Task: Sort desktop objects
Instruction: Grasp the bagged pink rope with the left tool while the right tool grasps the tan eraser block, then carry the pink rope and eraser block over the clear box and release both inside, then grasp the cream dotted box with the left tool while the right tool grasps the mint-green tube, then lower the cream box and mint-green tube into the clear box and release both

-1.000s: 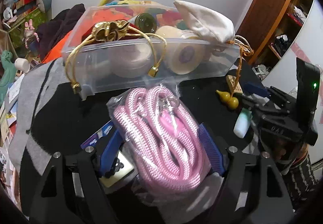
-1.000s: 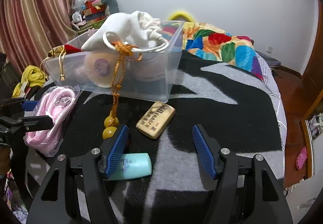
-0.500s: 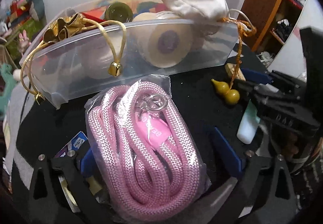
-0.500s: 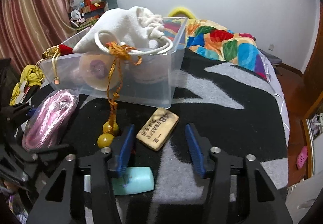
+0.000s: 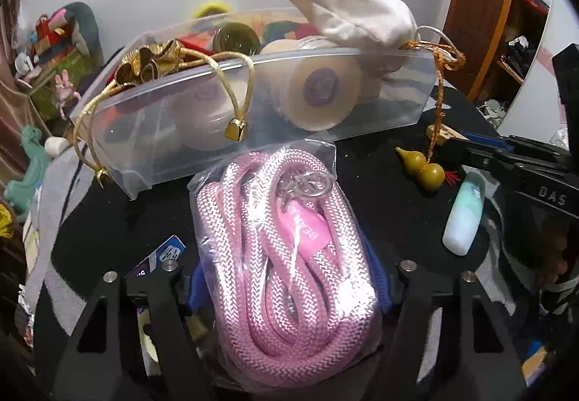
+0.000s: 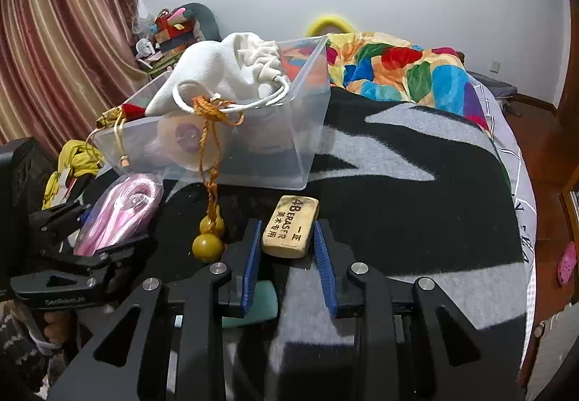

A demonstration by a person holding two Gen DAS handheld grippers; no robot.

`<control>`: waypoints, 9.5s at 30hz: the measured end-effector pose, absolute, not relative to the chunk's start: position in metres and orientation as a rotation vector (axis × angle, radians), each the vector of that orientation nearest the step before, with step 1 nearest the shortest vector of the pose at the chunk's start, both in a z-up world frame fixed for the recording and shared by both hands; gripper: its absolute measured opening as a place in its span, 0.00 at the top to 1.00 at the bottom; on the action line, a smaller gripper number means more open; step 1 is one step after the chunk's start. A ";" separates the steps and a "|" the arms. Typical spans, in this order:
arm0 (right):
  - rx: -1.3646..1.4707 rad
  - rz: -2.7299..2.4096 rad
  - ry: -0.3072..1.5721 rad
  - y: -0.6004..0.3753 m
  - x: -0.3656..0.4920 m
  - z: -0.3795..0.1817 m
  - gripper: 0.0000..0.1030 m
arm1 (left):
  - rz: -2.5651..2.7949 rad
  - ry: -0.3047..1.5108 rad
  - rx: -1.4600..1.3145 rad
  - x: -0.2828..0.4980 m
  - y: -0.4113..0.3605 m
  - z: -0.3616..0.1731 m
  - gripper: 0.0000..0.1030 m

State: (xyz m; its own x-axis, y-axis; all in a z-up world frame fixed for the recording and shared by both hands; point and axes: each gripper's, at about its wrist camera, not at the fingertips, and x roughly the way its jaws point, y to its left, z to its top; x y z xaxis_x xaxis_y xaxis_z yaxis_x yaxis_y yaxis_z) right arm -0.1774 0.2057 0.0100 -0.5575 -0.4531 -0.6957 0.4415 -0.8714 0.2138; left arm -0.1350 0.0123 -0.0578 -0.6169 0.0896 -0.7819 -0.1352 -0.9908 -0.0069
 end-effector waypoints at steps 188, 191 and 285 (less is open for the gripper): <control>0.931 -2.522 0.176 0.170 -0.115 -0.001 0.22 | 3.075 -0.096 -1.185 -0.071 -0.031 -0.062 0.32; 0.944 -2.521 0.165 0.171 -0.117 -0.002 0.31 | 3.081 -0.090 -1.172 -0.069 -0.029 -0.062 0.43; 0.755 -2.372 0.302 0.070 -0.213 0.062 0.31 | 2.847 -0.221 -1.003 -0.183 -0.069 0.031 0.61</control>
